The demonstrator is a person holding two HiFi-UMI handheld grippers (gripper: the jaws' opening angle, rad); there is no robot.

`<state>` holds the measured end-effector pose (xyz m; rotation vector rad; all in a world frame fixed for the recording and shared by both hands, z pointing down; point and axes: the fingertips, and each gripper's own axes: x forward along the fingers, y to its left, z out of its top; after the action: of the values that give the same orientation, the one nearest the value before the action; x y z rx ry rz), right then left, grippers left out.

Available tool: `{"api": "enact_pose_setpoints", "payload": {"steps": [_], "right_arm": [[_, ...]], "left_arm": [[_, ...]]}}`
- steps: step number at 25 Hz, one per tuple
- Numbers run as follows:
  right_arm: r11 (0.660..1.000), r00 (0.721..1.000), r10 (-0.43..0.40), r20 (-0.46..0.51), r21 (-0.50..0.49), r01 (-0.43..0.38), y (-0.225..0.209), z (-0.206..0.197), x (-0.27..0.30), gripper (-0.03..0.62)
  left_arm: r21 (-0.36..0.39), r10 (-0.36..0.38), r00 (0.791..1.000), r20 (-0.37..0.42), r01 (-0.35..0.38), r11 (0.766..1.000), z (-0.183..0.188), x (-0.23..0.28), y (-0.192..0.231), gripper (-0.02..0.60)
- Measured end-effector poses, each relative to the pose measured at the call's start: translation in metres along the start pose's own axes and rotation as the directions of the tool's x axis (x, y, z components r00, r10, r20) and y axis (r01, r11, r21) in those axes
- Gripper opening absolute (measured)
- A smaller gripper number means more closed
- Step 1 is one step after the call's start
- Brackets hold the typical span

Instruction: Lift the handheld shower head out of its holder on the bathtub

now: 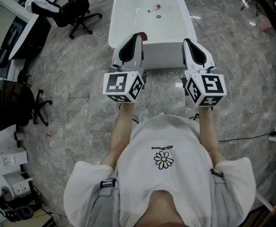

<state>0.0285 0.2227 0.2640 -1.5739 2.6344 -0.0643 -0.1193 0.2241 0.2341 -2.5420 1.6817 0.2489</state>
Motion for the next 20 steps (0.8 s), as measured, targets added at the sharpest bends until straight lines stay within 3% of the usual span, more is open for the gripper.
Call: {"api": "enact_pose_setpoints", "payload": {"steps": [12,20], "right_arm": [[1.000,1.000,-0.004,-0.009,0.010,0.004,-0.017,-0.008,-0.007,0.022],[0.997,1.000,-0.012,0.018,0.079,0.011,-0.051,-0.011,-0.031,0.023]], "left_arm": [[-0.014,0.014,1.000,-0.013,-0.015,1.000,-0.009,0.000,-0.007,0.000],[-0.049,0.015,0.999,-0.030,-0.016,0.999,-0.015,0.000,-0.032,0.000]]}}
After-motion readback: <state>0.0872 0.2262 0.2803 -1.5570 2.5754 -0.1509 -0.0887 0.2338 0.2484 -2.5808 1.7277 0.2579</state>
